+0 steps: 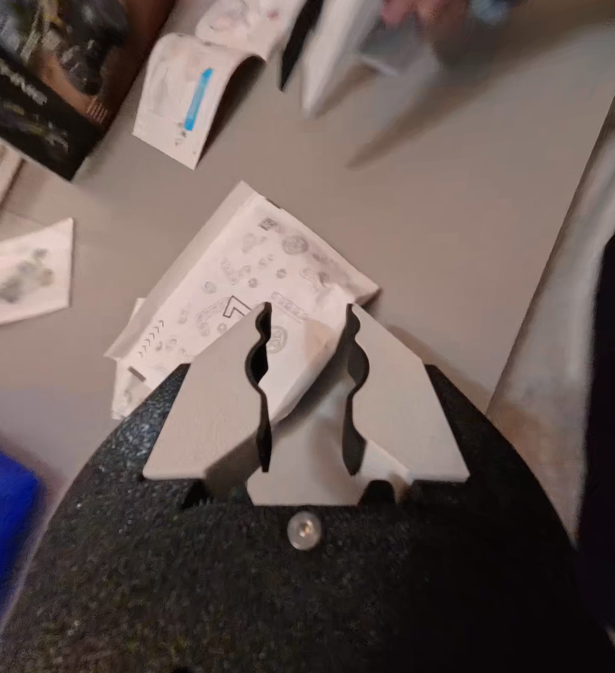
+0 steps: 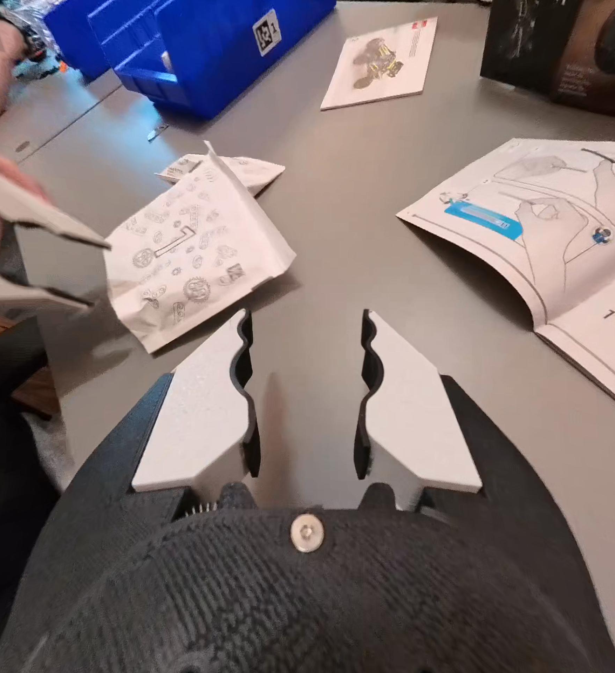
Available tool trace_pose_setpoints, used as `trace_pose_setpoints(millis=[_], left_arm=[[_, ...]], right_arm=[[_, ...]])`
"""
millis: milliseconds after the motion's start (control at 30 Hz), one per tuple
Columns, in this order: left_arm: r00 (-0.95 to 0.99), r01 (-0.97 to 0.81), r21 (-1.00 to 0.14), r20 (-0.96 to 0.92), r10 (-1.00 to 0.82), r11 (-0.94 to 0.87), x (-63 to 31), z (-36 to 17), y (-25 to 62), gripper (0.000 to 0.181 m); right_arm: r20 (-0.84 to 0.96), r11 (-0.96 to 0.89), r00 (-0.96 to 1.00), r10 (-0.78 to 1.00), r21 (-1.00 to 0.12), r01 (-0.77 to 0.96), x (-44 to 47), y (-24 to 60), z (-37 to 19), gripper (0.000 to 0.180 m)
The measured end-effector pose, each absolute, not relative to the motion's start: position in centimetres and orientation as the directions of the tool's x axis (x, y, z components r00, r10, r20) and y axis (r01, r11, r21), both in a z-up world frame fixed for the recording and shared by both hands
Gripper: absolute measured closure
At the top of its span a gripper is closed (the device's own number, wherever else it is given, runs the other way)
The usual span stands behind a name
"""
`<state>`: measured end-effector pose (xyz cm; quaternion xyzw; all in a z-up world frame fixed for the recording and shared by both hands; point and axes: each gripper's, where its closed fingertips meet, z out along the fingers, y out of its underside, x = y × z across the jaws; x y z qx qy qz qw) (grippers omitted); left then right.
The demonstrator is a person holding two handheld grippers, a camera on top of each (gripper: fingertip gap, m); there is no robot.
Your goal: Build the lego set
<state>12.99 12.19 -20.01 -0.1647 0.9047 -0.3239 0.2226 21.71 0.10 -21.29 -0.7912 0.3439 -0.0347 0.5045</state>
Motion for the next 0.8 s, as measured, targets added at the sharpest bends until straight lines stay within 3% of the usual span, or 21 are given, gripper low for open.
trace_pose_setpoints(millis=[67, 133, 200, 267, 367, 400, 533, 667, 800], left_arm=[[-0.813, -0.331, -0.751, -0.080, -0.576, 0.571, 14.7, -18.5, 13.7, 0.134], [-0.723, -0.519, -0.753, 0.135, -0.677, 0.404, 16.7, -18.5, 16.3, 0.119], [-0.595, -0.649, -0.728, 0.303, -0.744, 0.223, 18.8, -19.2, 18.9, 0.106], [-0.507, -0.751, -0.651, 0.468, -0.724, 0.105, 19.1, -20.7, 20.1, 0.112], [-0.446, -0.836, -0.543, 0.587, -0.675, 0.080, 18.5, -23.2, 19.5, 0.115], [-0.453, -0.839, -0.536, 0.597, -0.662, 0.090, 18.4, -23.8, 19.0, 0.133], [-0.515, -0.783, -0.621, 0.615, -0.598, 0.035, 19.5, -23.0, 17.3, 0.155], [-0.729, -0.543, -0.839, 0.453, -0.513, 0.032, 19.2, -19.7, 16.4, 0.162], [-0.795, -0.440, -0.893, 0.434, -0.423, -0.089, 18.6, -17.2, 16.5, 0.168]], right_arm=[[-0.281, -0.250, 0.765, -0.579, -0.833, -0.494, 21.4, -0.2, -20.8, 0.121], [-0.271, -0.247, 0.761, -0.590, -0.836, -0.490, 21.2, -0.5, -20.7, 0.122], [-0.281, -0.240, 0.761, -0.585, -0.837, -0.493, 20.9, -0.6, -20.7, 0.122], [-0.284, -0.236, 0.767, -0.575, -0.840, -0.488, 20.6, -0.5, -20.7, 0.124], [-0.279, -0.251, 0.763, -0.583, -0.832, -0.496, 20.6, -0.3, -21.4, 0.125], [-0.283, -0.258, 0.765, -0.579, -0.826, -0.501, 20.6, 0.0, -21.7, 0.125], [-0.301, -0.272, 0.767, -0.567, -0.811, -0.519, 20.7, 1.2, -22.3, 0.127], [-0.326, -0.251, 0.766, -0.555, -0.812, -0.527, 20.7, 1.8, -22.1, 0.131], [-0.423, -0.187, 0.801, -0.424, -0.824, -0.535, 19.9, 3.9, -20.9, 0.129]])
